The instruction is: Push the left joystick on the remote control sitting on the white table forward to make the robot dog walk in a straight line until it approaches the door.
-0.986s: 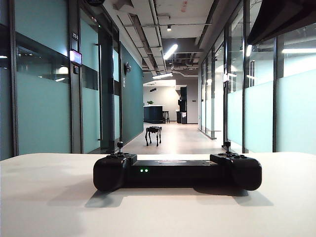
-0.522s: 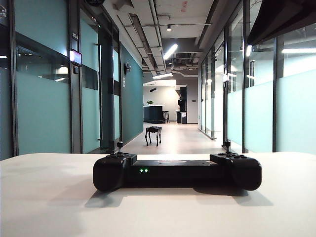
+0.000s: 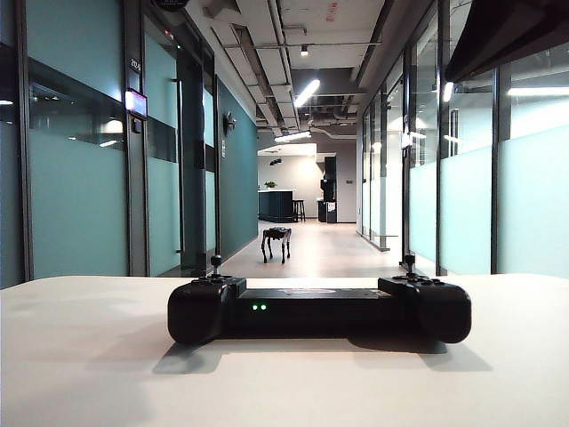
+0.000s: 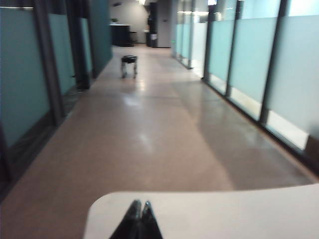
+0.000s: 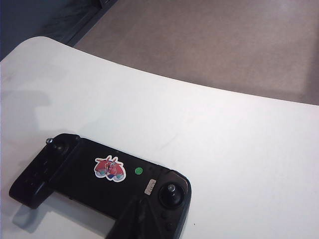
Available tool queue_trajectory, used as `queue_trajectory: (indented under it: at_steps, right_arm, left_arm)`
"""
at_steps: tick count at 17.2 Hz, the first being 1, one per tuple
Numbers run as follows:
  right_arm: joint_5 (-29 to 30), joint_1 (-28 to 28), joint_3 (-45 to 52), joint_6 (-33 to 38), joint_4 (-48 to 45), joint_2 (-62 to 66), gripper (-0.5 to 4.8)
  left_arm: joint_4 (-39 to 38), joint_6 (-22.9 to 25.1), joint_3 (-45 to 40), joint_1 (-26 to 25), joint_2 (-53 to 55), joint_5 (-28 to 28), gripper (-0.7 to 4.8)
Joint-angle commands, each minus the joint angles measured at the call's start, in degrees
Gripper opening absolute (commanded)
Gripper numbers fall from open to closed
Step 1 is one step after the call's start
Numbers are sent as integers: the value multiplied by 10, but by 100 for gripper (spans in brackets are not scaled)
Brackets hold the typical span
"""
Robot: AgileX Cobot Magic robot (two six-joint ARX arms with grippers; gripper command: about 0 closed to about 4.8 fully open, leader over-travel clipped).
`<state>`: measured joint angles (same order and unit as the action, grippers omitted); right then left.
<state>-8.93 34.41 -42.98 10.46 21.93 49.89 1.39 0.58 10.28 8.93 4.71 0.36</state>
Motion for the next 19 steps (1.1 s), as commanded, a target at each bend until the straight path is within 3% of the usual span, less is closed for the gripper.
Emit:
queue_trajectory:
  at_steps: [1,4,9,14,19]
  right_arm:
    - [-2,0,-1,-2,-10,-2,-1]
    - [-2,0,-1,-2,-10,-2,-1]
    - [-2,0,-1,-2,-10,-2,-1]
    - [-2,0,-1,-2,-10,-2,-1]
    - [-2,0,-1,-2,-10,-2,-1]
  left_arm:
    - [-37,3,-13,-57,-37,11,-6]
    - [-29,0,-41,-89,-45,23,-6]
    - [16,-1,-95,-87,-45,22,-5]
    - [-27,-2,-99,-87,-45,-6,-6]
    - [8,-17,-99,-87,-45,-2,-6]
